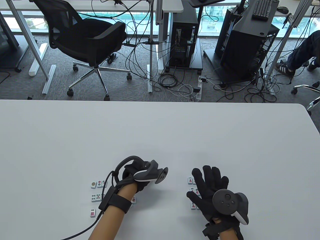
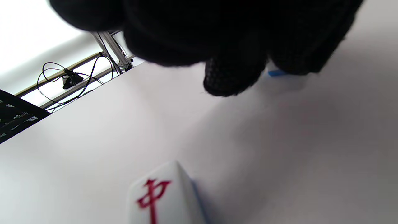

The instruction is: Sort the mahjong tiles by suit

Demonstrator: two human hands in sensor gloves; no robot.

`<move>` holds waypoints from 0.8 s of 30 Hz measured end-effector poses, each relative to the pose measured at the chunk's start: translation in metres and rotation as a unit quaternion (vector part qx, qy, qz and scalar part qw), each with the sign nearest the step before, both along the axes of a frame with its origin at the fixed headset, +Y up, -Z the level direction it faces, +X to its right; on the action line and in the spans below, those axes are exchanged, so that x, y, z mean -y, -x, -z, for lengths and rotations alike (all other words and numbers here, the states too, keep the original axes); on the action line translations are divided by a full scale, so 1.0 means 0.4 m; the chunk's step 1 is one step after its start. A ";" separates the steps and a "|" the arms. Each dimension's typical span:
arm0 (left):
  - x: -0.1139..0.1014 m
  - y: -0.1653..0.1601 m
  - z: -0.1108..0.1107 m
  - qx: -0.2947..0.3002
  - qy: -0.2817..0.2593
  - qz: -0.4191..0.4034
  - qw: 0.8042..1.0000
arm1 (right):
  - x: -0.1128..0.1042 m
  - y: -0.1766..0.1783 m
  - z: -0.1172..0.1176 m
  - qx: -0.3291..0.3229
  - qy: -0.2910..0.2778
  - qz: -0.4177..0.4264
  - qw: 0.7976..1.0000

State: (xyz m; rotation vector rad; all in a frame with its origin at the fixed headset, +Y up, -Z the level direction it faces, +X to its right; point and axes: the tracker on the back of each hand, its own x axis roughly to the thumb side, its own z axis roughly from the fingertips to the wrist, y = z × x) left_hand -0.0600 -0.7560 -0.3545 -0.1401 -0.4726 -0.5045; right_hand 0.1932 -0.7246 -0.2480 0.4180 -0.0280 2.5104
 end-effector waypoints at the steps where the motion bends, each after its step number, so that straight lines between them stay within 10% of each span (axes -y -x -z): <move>1: -0.001 0.004 0.000 0.006 -0.006 0.005 1.000 | 0.000 0.000 0.000 0.000 0.000 -0.001 1.000; 24: -0.026 0.065 -0.039 -0.023 -0.008 -0.046 0.999 | -0.002 0.002 -0.001 0.003 -0.005 0.001 1.000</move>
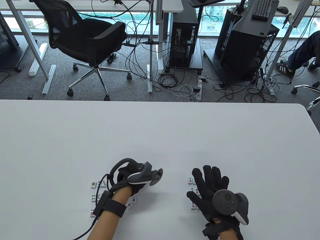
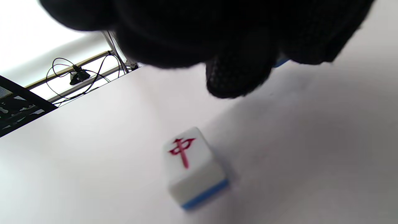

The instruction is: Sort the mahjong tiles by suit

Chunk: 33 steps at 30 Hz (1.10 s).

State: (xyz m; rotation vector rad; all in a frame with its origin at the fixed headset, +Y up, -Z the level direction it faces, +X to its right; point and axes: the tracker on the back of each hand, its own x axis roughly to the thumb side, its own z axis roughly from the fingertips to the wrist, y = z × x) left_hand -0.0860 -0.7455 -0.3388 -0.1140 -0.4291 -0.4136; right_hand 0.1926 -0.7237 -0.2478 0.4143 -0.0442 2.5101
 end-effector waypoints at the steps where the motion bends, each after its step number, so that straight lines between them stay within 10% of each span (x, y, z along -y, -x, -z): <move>1: -0.015 0.027 -0.012 -0.012 -0.002 -0.016 1.000 | -0.001 0.000 0.000 0.003 -0.002 -0.003 1.000; 13: -0.042 0.303 -0.216 -0.111 0.055 -0.017 0.992 | 0.010 -0.005 0.001 0.011 0.001 -0.015 1.000; 33: 0.028 0.301 -0.274 -0.107 0.073 0.027 0.991 | 0.018 -0.003 0.003 0.012 0.018 -0.025 0.999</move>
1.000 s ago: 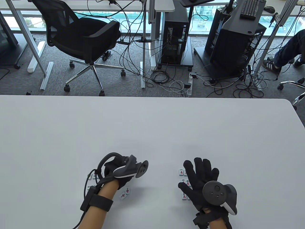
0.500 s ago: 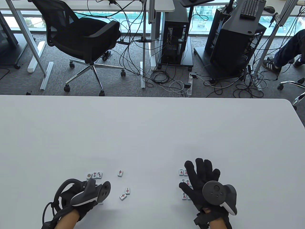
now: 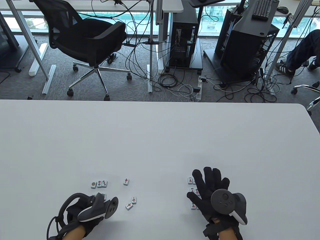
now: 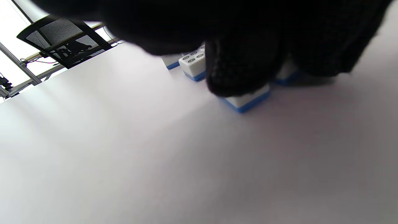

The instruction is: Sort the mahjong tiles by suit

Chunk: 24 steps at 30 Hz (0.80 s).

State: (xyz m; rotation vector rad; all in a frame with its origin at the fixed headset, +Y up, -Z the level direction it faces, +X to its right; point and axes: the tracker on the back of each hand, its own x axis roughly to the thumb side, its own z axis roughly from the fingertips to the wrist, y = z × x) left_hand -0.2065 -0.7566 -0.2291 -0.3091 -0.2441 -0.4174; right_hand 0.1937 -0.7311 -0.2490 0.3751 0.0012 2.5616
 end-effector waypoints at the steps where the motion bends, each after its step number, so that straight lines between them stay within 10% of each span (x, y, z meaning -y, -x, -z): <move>1: -0.011 -0.001 0.002 -0.003 0.002 -0.005 1.000 | 0.000 0.000 0.000 0.000 0.000 0.001 1.000; 13: -0.138 -0.085 0.115 -0.002 -0.058 -0.046 0.997 | -0.001 -0.002 0.002 0.000 -0.002 0.009 1.000; 24: -0.059 -0.204 0.241 0.012 -0.047 0.001 0.999 | -0.001 -0.001 0.001 -0.004 0.000 0.016 1.000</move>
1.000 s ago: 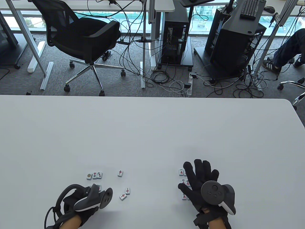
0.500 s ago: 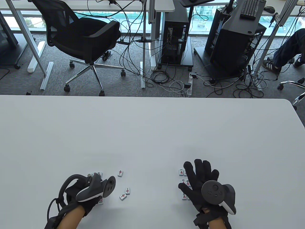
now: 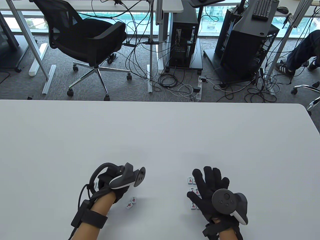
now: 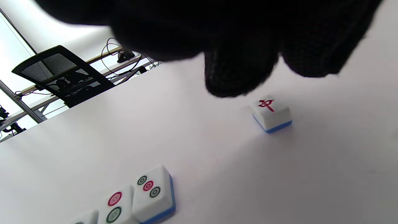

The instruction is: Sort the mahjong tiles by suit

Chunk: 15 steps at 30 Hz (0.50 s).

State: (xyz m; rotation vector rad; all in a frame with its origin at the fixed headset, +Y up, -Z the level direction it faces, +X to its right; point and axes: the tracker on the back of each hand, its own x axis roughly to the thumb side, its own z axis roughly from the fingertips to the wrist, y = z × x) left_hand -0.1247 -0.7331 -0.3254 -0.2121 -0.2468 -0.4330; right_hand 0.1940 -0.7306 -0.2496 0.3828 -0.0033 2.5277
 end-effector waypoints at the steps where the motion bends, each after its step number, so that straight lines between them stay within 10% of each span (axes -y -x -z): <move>1: 0.008 -0.004 0.005 -0.001 0.006 0.007 1.000 | 0.000 0.000 0.000 0.000 0.000 0.000 1.000; 15: 0.078 -0.007 0.017 0.004 0.025 0.019 1.000 | -0.001 -0.001 0.000 -0.001 -0.002 0.002 1.000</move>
